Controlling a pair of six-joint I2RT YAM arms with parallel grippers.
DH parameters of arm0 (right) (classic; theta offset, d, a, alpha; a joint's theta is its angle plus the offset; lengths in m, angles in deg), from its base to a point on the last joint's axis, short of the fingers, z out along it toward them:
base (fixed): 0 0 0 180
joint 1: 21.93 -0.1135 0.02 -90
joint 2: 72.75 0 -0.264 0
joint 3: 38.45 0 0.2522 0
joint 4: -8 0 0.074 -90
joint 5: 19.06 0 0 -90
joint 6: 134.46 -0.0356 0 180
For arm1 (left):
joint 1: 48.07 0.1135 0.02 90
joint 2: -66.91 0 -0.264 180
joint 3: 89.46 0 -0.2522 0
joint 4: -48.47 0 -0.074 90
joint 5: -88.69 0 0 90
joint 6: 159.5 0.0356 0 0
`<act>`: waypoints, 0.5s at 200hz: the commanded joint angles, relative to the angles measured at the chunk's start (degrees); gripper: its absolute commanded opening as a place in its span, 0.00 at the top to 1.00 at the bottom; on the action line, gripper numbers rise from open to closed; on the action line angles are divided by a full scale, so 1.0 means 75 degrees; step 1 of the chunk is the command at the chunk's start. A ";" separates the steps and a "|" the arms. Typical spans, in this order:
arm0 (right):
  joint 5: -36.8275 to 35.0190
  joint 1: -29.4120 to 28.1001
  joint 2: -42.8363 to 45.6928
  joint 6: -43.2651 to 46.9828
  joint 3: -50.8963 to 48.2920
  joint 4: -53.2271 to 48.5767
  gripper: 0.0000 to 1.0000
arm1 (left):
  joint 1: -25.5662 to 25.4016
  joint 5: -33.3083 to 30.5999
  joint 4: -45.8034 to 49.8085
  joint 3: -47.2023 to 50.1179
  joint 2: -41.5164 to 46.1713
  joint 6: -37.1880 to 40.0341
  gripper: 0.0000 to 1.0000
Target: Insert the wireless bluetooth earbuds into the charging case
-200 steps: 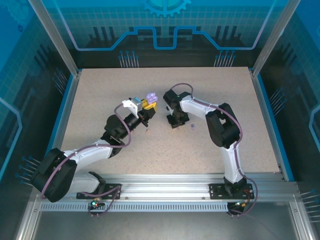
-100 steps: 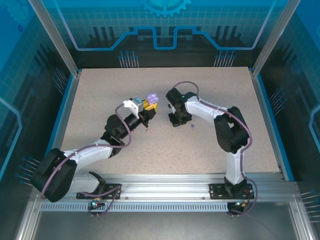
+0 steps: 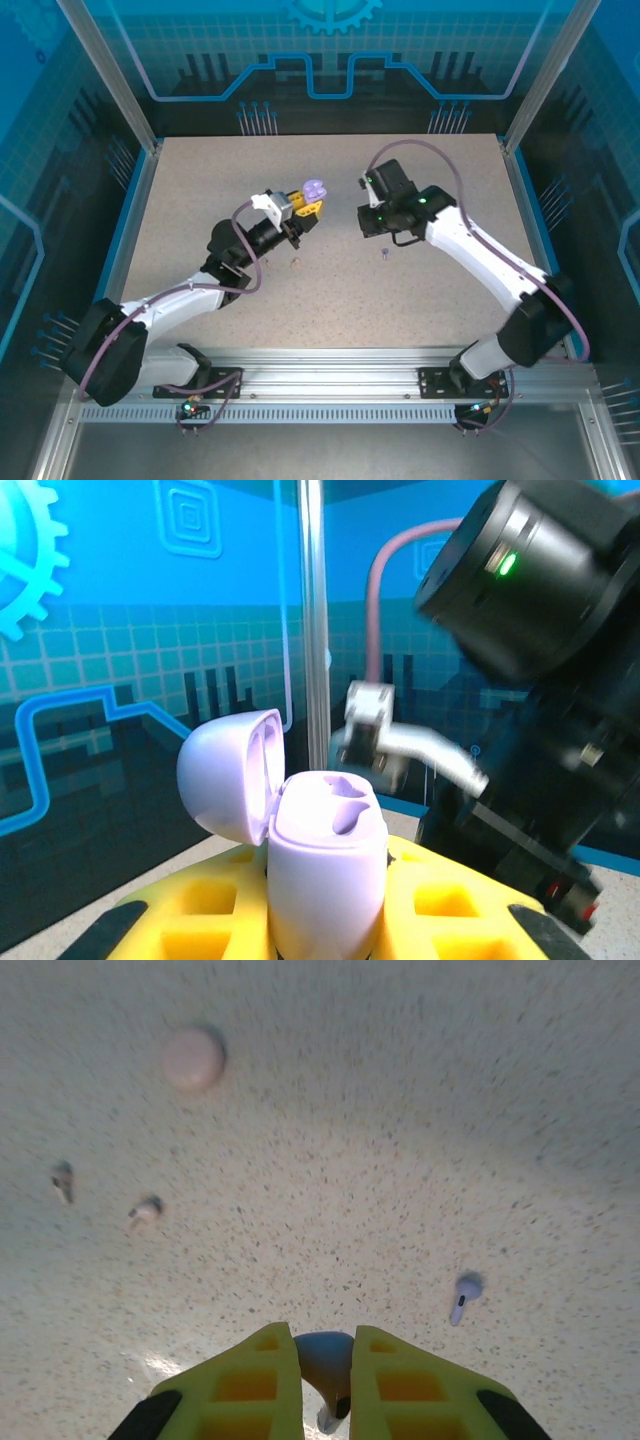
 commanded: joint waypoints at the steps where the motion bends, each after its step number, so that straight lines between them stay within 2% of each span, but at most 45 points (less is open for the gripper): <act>1: -0.0337 -0.0127 0.0763 -0.0115 -0.0120 0.0279 0.88 | -0.0107 0.0473 0.0296 -0.0368 0.0226 0.0924 1.00; 47: -0.0468 -0.0159 0.1977 -0.0089 -0.0282 0.0987 0.88 | -0.0151 0.0414 0.0697 -0.0585 0.0157 0.1824 1.00; 100: -0.0476 -0.0643 0.2719 -0.0102 -0.0405 0.2048 0.88 | -0.0229 0.0004 0.0536 -0.0503 0.0005 0.2073 1.00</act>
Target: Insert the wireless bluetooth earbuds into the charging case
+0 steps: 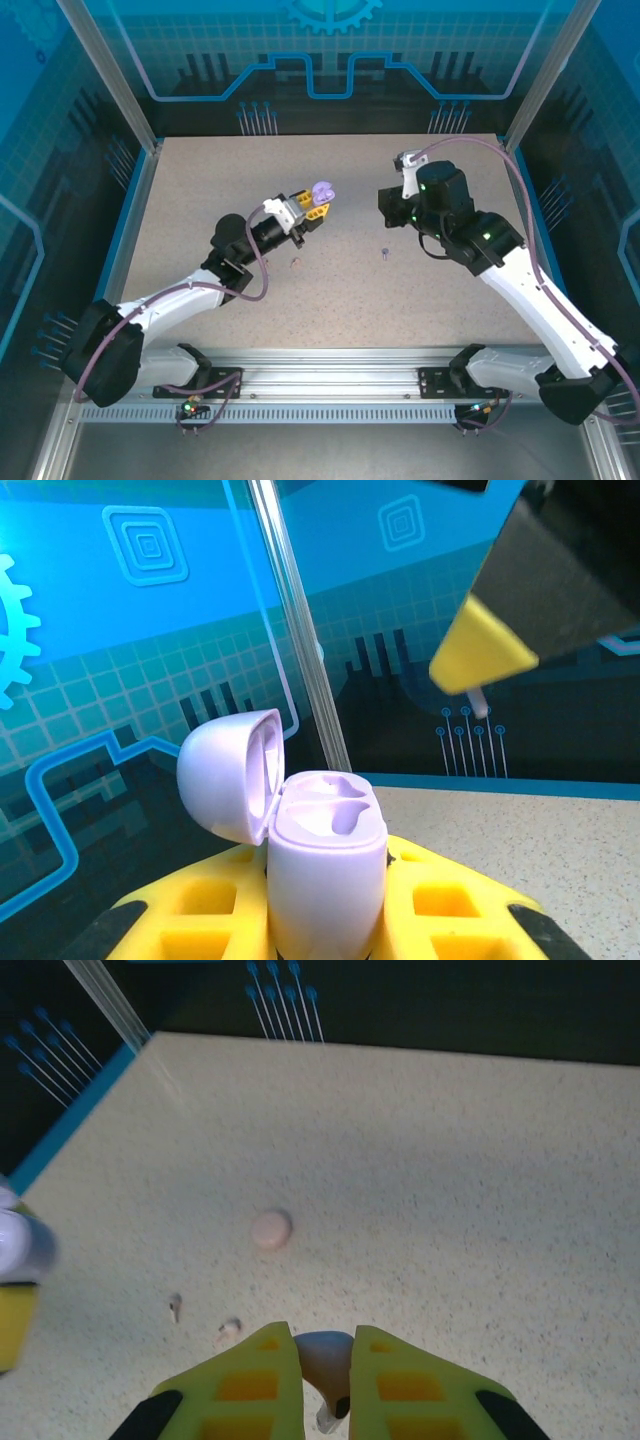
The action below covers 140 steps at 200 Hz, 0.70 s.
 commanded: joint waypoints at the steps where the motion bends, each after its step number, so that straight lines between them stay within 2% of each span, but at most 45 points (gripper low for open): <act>1: -0.0087 -0.0444 0.0228 -0.0056 -0.0105 0.0863 0.88 | -0.0070 -0.0162 -0.0132 -0.0151 -0.0031 0.0330 1.00; 33: -0.0303 -0.1172 0.0441 0.0114 -0.0405 0.1877 0.88 | -0.0059 -0.0198 -0.0176 -0.0196 -0.0115 0.0091 1.00; 75: -0.0129 -0.1987 0.0445 0.0804 -0.0850 0.3136 0.88 | -0.0074 -0.0116 -0.0229 -0.0211 -0.0191 -0.0189 1.00; 140: -0.0247 -0.2211 0.0105 0.1091 -0.1189 0.3967 0.88 | -0.0105 0.0042 -0.0209 -0.0279 -0.0104 -0.0327 1.00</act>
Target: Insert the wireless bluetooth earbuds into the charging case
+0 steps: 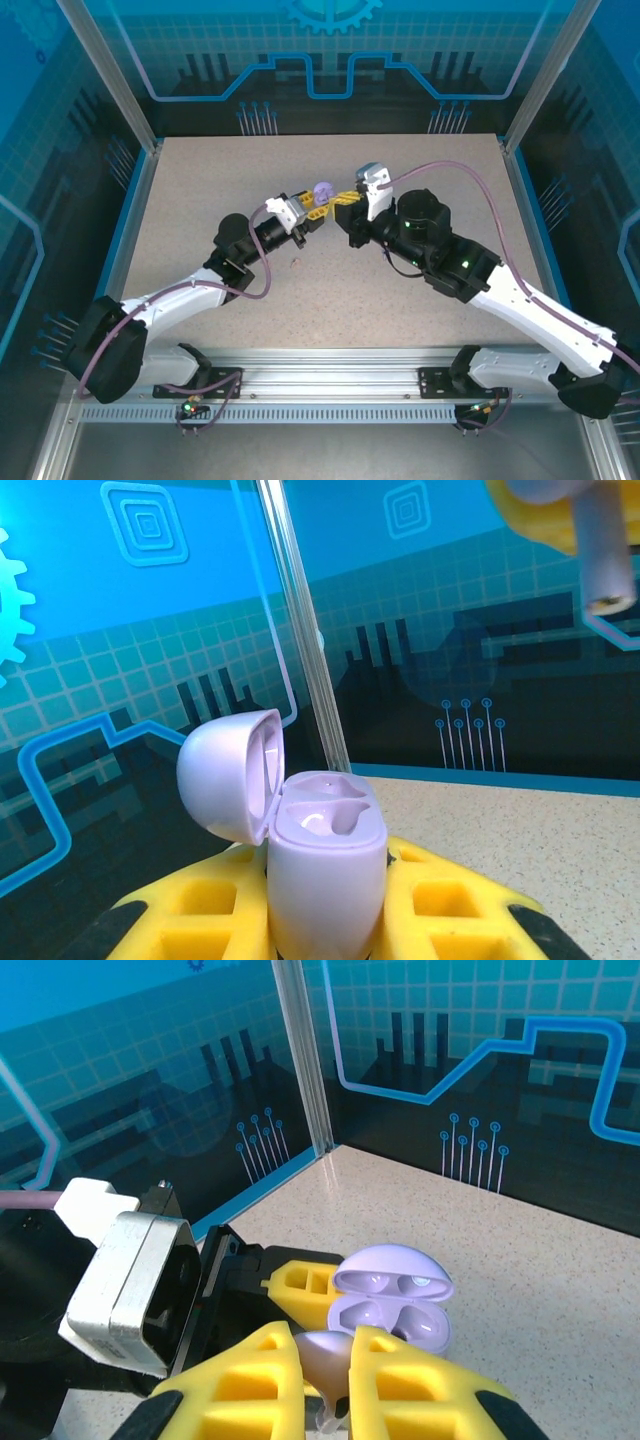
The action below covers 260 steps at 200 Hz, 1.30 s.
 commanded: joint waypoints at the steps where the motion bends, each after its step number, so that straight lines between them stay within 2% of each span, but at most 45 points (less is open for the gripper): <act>1: -0.0107 -0.0084 -0.0152 0.0210 -0.0102 0.0750 0.88 | -0.0079 0.0124 -0.0204 -0.0277 0.0063 -0.0113 1.00; 63: -0.0123 0.0015 -0.0611 0.0160 -0.0018 0.0922 0.89 | -0.0142 0.0139 -0.0127 -0.0277 0.0215 -0.0109 1.00; 152: 0.0171 0.0525 -0.0625 -0.0169 -0.0232 0.0925 0.90 | -0.0154 0.0174 -0.0066 -0.0253 0.0355 -0.0062 1.00; 260: 0.0459 0.0569 -0.0666 -0.0147 -0.0056 0.0855 0.90 | -0.0176 0.0281 -0.0012 -0.0291 0.0298 -0.0086 1.00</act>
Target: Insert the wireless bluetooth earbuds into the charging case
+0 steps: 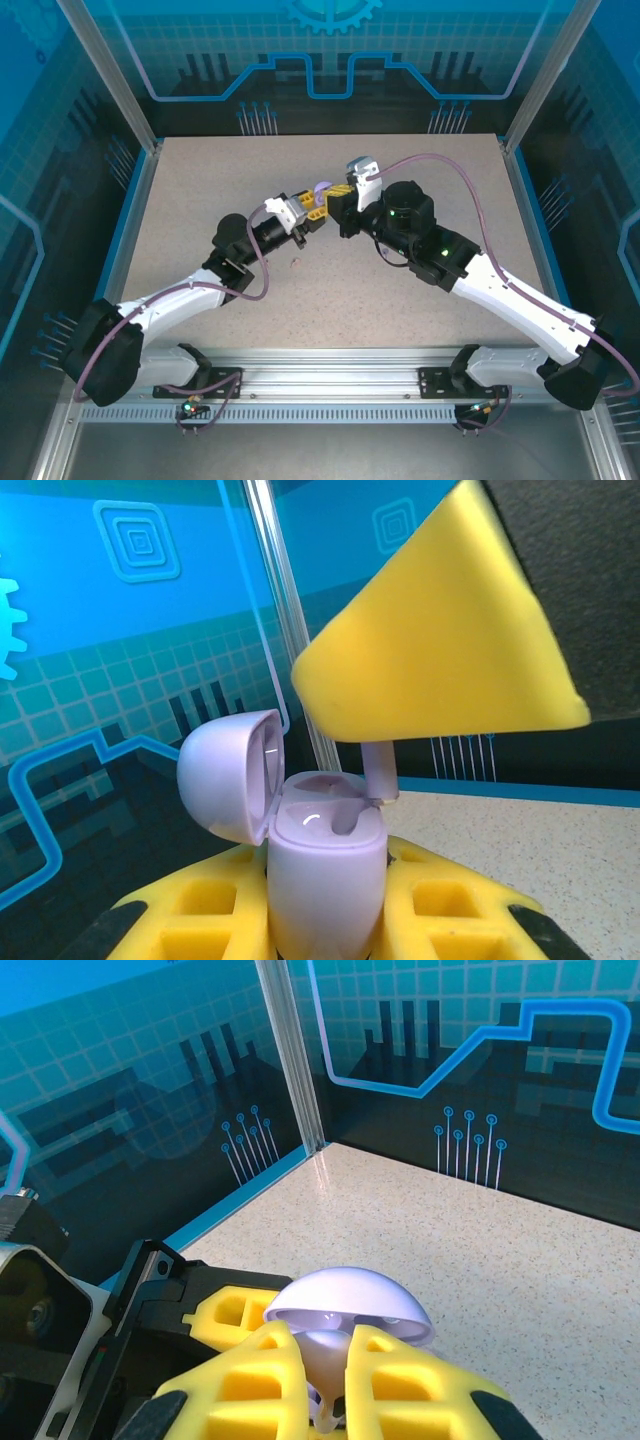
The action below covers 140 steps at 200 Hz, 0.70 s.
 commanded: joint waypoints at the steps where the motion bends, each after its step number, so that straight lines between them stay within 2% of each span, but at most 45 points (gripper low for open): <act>1: 0.0102 0.0107 -0.0020 -0.0045 0.0105 0.0144 0.90 | -0.0087 0.0198 -0.0105 -0.0217 0.0155 -0.0074 1.00; 82: 0.0130 0.0185 -0.0152 -0.0109 0.0061 0.0127 0.92 | -0.0133 0.0236 -0.0067 -0.0216 0.0221 -0.0061 1.00; 140: 0.0513 0.0213 -0.0172 0.0135 0.0050 -0.0269 0.92 | -0.0141 0.0216 -0.0082 -0.0250 0.0208 -0.0065 1.00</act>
